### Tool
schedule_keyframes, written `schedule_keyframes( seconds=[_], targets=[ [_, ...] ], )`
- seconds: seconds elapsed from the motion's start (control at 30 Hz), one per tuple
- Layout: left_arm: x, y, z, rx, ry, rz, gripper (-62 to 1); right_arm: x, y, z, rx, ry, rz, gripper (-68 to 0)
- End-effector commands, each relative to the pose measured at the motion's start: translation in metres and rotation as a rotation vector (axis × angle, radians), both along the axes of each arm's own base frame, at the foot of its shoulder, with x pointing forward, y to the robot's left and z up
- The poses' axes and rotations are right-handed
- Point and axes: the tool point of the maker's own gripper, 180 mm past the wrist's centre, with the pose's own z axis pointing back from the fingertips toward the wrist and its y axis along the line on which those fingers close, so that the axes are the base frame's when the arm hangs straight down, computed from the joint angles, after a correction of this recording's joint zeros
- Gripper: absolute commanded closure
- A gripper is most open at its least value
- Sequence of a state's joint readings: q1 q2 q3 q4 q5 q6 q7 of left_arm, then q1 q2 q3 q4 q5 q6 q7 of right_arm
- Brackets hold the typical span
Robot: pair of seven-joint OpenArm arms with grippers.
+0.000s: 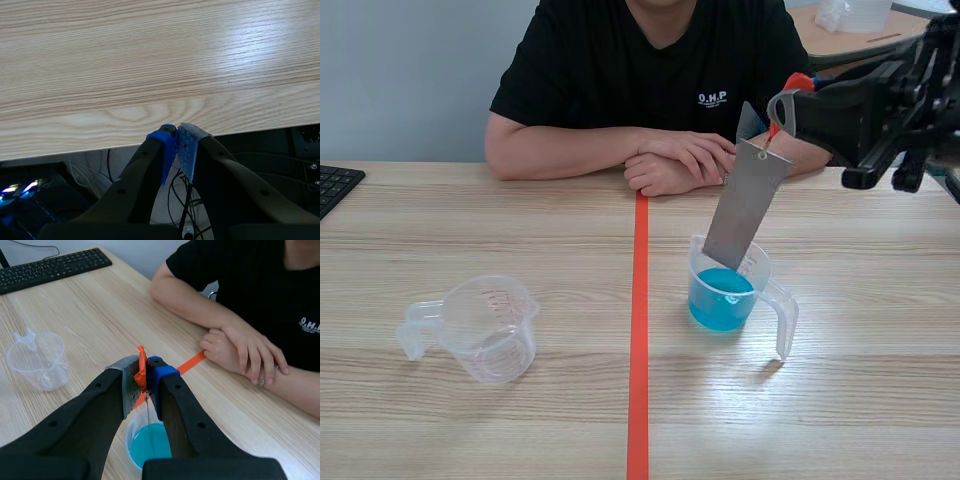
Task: Do the redox reaction experiment.
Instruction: 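Raise the plate and point at it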
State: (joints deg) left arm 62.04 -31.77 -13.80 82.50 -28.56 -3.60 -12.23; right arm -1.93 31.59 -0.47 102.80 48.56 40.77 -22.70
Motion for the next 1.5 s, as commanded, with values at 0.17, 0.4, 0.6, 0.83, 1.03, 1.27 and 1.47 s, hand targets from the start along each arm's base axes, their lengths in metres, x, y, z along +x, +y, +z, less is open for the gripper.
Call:
schedule_keyframes(
  seconds=[0.17, 0.4, 0.6, 0.83, 1.03, 1.27, 1.47],
  targets=[
    [0.008, -0.002, 0.005, -0.003, -0.024, -0.021, -4.9, -0.002, -0.003, 0.029, 0.018, -0.051, 0.0, -1.3],
    [0.032, -0.014, 0.021, 0.029, -0.062, -0.161, -4.9, -0.007, -0.003, 0.041, 0.027, -0.059, 0.011, -1.3],
    [0.064, -0.037, 0.045, 0.032, -0.126, -0.314, -4.9, -0.009, -0.001, 0.042, 0.016, -0.055, 0.019, -1.3],
    [0.103, -0.075, 0.078, 0.032, -0.209, -0.527, -4.9, -0.009, -0.001, 0.042, 0.016, -0.055, 0.019, -1.3],
    [0.142, -0.104, 0.117, 0.048, -0.325, -0.678, -4.9, -0.009, -0.001, 0.042, 0.014, -0.053, 0.019, -1.3],
    [0.166, -0.135, 0.154, 0.054, -0.436, -0.792, -4.9, -0.009, -0.001, 0.041, 0.011, -0.051, 0.018, -1.3],
    [0.173, -0.162, 0.16, 0.014, -0.489, -0.846, -4.9, -0.009, -0.001, 0.041, 0.011, -0.051, 0.018, -1.3]
  ],
)
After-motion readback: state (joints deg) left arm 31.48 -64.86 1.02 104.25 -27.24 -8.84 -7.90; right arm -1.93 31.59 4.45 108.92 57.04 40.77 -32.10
